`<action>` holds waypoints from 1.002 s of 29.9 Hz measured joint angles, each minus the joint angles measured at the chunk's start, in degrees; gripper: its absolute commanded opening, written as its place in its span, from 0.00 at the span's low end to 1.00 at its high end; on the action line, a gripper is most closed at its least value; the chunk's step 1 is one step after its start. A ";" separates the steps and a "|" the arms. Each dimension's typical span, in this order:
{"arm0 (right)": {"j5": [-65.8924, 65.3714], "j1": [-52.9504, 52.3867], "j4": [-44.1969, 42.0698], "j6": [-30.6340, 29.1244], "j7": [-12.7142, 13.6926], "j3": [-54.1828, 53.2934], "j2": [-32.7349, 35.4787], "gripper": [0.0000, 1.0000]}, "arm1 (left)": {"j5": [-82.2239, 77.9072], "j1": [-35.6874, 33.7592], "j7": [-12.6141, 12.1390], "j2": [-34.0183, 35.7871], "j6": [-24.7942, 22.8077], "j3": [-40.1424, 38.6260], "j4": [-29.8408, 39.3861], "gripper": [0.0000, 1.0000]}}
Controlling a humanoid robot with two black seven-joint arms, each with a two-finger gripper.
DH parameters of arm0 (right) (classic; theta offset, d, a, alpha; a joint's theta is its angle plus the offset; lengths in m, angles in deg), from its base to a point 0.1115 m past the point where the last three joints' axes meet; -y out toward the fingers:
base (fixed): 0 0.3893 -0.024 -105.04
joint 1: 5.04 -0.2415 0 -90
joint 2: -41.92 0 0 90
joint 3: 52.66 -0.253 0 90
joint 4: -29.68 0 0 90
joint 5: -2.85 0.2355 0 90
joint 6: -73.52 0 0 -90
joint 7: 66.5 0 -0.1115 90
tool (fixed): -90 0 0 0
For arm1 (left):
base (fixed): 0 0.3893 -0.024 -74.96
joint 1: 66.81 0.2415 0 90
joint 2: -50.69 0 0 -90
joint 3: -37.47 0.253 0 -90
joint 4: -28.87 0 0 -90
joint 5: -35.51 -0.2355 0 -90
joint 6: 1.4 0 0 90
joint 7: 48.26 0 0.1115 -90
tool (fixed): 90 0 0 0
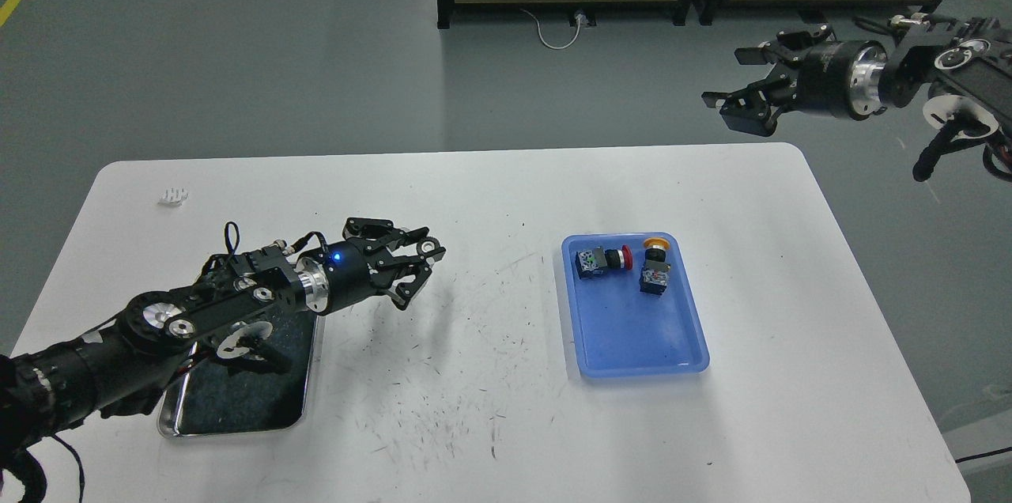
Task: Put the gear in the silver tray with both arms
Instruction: 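Lift the gear and move it over the silver tray with the left gripper, then lower the gear into the silver tray and open the left gripper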
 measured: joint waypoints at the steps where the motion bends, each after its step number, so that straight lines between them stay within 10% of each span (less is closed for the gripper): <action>1: -0.02 0.13 -0.07 0.00 0.00 -0.09 -0.01 0.74 | 0.01 -0.11 -0.05 2.11 -0.85 0.00 0.81 0.08; 14: -0.12 2.07 -0.88 0.00 0.00 -0.19 -0.83 0.74 | -0.99 2.37 2.73 29.30 -11.24 1.00 16.40 0.08; 30: -0.76 2.21 -5.59 0.00 0.00 0.23 -5.92 0.74 | -7.69 13.52 8.10 32.06 -7.45 0.70 20.21 0.08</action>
